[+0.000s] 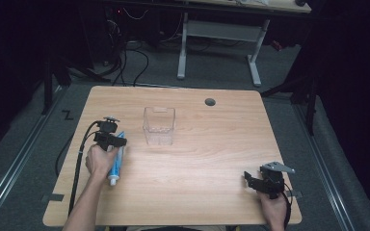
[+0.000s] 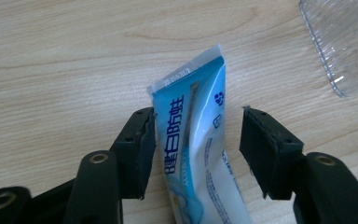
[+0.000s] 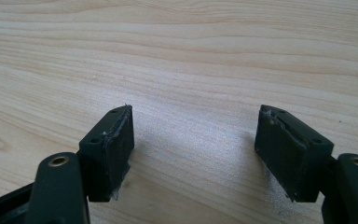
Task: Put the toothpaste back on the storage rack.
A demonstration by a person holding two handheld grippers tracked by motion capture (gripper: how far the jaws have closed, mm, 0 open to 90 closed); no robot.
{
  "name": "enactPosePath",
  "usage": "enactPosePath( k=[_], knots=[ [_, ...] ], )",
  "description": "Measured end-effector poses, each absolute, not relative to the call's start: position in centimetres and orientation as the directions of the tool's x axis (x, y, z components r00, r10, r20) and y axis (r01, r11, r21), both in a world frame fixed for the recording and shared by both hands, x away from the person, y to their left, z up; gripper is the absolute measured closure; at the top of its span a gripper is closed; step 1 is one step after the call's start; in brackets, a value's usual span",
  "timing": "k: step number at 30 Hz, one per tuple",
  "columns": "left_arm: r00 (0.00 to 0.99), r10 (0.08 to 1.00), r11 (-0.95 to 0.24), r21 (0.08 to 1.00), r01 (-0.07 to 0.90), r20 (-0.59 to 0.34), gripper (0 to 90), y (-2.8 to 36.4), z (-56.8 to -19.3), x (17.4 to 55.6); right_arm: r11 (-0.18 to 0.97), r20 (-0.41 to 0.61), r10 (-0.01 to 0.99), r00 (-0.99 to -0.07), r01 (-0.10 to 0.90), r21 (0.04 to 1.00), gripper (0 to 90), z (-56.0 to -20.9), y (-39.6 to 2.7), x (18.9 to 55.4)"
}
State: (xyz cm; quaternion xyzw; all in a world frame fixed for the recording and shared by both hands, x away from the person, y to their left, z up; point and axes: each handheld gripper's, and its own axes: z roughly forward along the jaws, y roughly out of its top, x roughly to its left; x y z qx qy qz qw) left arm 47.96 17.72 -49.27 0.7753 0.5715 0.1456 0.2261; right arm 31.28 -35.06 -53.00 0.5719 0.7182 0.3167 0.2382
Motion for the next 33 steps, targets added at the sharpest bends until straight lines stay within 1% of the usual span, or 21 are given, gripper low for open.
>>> enactPosePath(
  k=[7,14,23,28,33],
  knots=[
    [0.305,0.952,-0.252,0.512,0.821,-0.020,49.8,17.8,-49.5,48.1,0.145,0.020,0.972,-0.232,0.670,0.728,28.3,-53.0,-35.1,31.3],
    [0.306,0.952,-0.262,0.487,0.833,-0.011,51.8,17.8,-49.8,48.1,0.145,0.020,0.972,-0.232,0.670,0.728,28.3,-53.0,-35.1,31.3],
    [0.294,0.954,-0.231,0.480,0.846,-0.059,50.6,18.5,-49.9,47.2,0.144,0.021,0.973,-0.231,0.671,0.727,28.2,-53.0,-35.1,31.3],
    [0.303,0.952,-0.255,0.445,0.859,-0.038,47.6,18.1,-50.3,47.2,0.145,0.020,0.972,-0.233,0.670,0.728,28.3,-53.0,-35.1,31.3],
    [0.307,0.951,-0.266,0.431,0.862,-0.027,48.9,17.8,-50.4,47.1,0.146,0.019,0.972,-0.232,0.671,0.727,28.3,-53.0,-35.0,31.3]
  ],
)
